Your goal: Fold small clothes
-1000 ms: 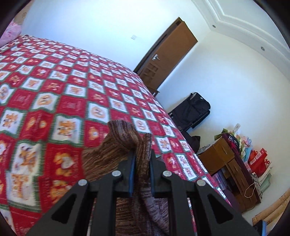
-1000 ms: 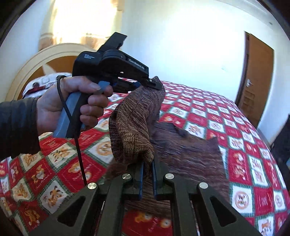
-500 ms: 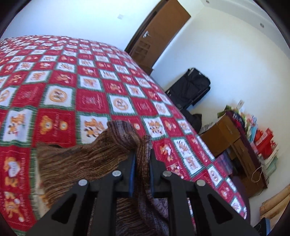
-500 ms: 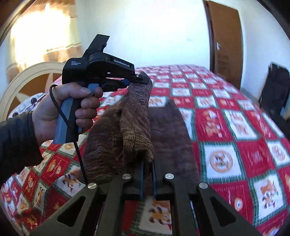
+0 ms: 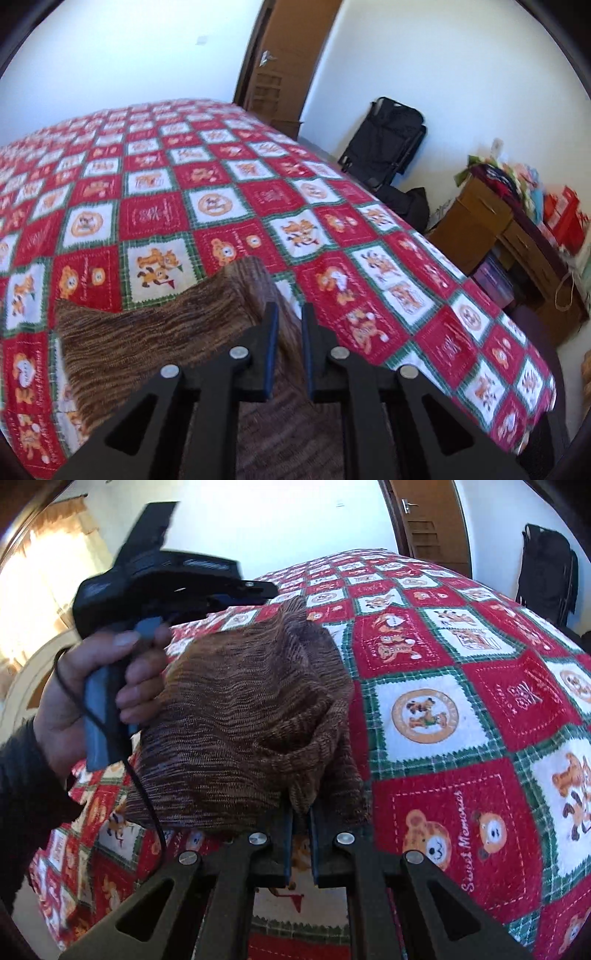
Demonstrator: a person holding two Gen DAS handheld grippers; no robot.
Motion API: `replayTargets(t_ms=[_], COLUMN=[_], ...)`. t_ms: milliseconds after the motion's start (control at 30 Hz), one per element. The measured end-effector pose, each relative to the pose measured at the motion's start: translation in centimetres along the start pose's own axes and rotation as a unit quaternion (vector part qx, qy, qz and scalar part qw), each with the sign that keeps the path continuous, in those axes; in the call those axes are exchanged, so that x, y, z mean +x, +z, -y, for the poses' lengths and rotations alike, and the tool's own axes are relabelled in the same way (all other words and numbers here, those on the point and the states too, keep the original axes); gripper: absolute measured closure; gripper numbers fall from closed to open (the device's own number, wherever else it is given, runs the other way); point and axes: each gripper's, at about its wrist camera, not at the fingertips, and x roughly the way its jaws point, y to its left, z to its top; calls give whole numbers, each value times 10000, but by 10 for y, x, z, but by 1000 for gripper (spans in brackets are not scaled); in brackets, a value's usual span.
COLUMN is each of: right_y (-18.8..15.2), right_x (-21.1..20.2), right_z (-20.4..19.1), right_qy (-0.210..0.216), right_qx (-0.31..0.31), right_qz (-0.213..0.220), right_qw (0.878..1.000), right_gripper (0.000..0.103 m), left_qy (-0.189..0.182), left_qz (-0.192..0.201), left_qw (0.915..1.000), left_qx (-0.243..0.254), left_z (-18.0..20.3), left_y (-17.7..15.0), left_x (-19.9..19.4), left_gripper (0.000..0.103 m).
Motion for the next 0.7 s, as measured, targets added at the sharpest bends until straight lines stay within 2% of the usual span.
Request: replayTargets(t_ms=[100,133,200,300,367,433,500,567,600,633,700], right_y=[-1,-1,3,16,29,40,56,67,72,75,77], right_x=[-7,-12,-25,-37,-38,-34,-16,7,23,34,56], right_z=[10,13,18,12,-7,-25,-35,-36,-32,-29,-9], right_qy=[-112,-244,-444,-246,-71,280,924,1142,1111,1057,549], right_qx=[168,215,332,331,13,-257,-277,-90,8,57,337], right_qz=[65,146,374,623,706,742,578,344,140,-17,-279], right_qw=[9998,9994,9978,9972,9975,9965,9937,9928,9937,9944,9975], right_gripper=[78,59,42,42,42,42,42,42,42,42,43], left_qy=[139,212,387,577,627,756,809,907,973,1080,1071], left_qz=[163,204,287,347,361,349,253,170,175,197,81], left_qw=[9993,9988,9977,9972,9971,9963,9962,9955,9948,9935,9939], left_qx=[318,390,476,338,253,211,203,208,251,303,238], left_z=[5,5,1,-11,-17,-20,-21,-22,-22,-24,-29], left_y=[-17,-22,-39,-62,-75,-91,-104,-113,-116,-120,-125], left_x=[-28,-33,-51,-68,-74,-77,-73,-67,-64,-62,-56], left_gripper=[87,85,80,66,61,57,57,55,50,42,39])
